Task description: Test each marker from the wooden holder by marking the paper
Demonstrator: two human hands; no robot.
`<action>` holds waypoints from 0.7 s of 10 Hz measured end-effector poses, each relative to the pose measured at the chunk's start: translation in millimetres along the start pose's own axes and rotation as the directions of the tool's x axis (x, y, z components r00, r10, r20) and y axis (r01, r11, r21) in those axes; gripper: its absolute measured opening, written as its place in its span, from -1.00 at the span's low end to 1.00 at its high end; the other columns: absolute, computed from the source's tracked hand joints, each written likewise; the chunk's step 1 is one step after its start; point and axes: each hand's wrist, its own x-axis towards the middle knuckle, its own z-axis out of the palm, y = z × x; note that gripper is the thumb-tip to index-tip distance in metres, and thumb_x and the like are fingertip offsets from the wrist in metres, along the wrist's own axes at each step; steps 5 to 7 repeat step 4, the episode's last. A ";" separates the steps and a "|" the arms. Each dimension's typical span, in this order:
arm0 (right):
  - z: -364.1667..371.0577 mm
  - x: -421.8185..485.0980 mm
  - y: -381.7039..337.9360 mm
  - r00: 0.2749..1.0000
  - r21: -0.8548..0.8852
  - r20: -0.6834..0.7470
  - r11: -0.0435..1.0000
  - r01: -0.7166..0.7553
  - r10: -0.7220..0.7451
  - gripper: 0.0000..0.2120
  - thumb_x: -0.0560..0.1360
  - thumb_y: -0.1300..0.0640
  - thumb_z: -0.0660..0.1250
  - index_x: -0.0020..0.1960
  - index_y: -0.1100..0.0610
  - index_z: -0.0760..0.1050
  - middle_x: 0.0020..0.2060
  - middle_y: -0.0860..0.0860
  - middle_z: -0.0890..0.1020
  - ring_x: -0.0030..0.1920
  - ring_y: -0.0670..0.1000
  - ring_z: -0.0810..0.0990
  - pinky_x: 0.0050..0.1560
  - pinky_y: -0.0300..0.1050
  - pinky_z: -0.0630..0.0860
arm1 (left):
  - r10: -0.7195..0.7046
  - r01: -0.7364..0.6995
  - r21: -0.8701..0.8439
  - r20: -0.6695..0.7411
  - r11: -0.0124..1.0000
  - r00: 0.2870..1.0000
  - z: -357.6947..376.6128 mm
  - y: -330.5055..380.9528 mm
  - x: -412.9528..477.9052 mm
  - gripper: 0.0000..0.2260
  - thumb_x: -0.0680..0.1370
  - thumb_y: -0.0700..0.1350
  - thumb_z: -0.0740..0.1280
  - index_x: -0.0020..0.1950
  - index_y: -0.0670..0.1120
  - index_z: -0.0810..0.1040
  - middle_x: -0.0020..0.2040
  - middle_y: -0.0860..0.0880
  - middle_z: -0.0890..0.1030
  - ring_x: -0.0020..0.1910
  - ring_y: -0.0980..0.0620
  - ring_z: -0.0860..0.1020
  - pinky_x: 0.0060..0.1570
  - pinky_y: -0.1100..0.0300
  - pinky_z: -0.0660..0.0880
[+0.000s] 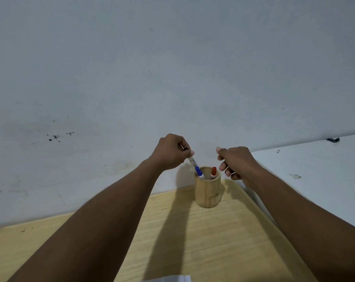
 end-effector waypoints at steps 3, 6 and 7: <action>-1.0 -6.5 -0.4 1.000 -0.041 0.029 0.999 0.000 0.001 -0.68 0.61 -0.04 0.32 0.00 0.23 0.61 -0.34 0.09 0.67 -0.50 0.00 0.50 -0.48 -0.21 0.35 | -0.098 0.061 0.142 0.272 0.988 0.957 27.3 -3.7 -13.2 -0.49 0.59 0.12 0.40 0.49 -0.05 0.49 0.31 -0.15 0.65 0.24 -0.11 0.62 0.25 0.04 0.51; -4.1 -15.0 -10.6 0.999 -0.051 0.032 0.998 0.023 -0.022 -0.68 0.60 -0.03 0.34 0.04 0.25 0.62 -0.31 0.10 0.68 -0.45 0.02 0.53 -0.45 -0.18 0.36 | -0.127 0.080 0.197 0.235 0.977 0.964 11.5 2.9 -17.6 -0.42 0.57 0.16 0.40 0.54 -0.03 0.42 0.41 -0.15 0.57 0.35 -0.12 0.55 0.29 0.05 0.44; -4.1 -15.0 -10.6 0.999 -0.051 0.032 0.998 0.023 -0.022 -0.68 0.60 -0.03 0.34 0.04 0.25 0.62 -0.31 0.10 0.68 -0.45 0.02 0.53 -0.45 -0.18 0.36 | -0.127 0.080 0.197 0.235 0.977 0.964 11.5 2.9 -17.6 -0.42 0.57 0.16 0.40 0.54 -0.03 0.42 0.41 -0.15 0.57 0.35 -0.12 0.55 0.29 0.05 0.44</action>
